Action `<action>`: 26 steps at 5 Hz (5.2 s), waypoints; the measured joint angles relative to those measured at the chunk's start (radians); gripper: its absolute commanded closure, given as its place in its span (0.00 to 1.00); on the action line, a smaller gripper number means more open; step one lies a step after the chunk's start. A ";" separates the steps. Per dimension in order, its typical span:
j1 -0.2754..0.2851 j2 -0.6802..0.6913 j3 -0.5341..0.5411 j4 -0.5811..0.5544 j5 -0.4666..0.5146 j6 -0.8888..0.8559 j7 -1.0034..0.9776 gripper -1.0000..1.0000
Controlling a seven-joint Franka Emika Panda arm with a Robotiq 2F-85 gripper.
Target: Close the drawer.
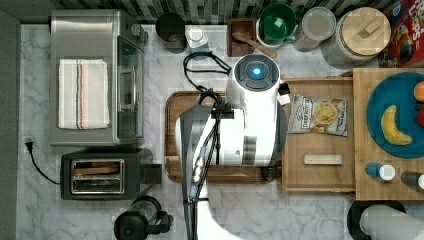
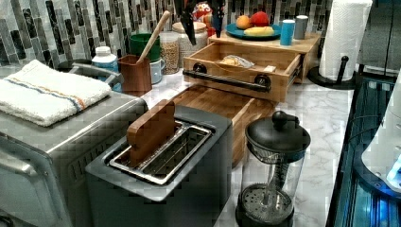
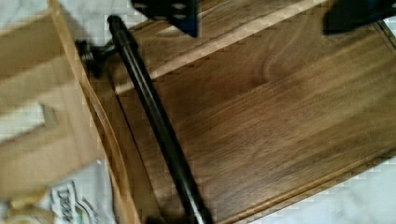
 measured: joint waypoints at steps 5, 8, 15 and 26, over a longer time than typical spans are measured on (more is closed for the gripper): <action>0.011 0.009 0.056 -0.197 -0.001 0.369 -0.197 1.00; -0.009 0.114 0.051 -0.291 -0.057 0.481 -0.236 1.00; -0.176 0.124 -0.031 -0.350 -0.137 0.583 -0.547 1.00; -0.354 0.377 -0.118 0.006 -0.100 0.548 -0.896 1.00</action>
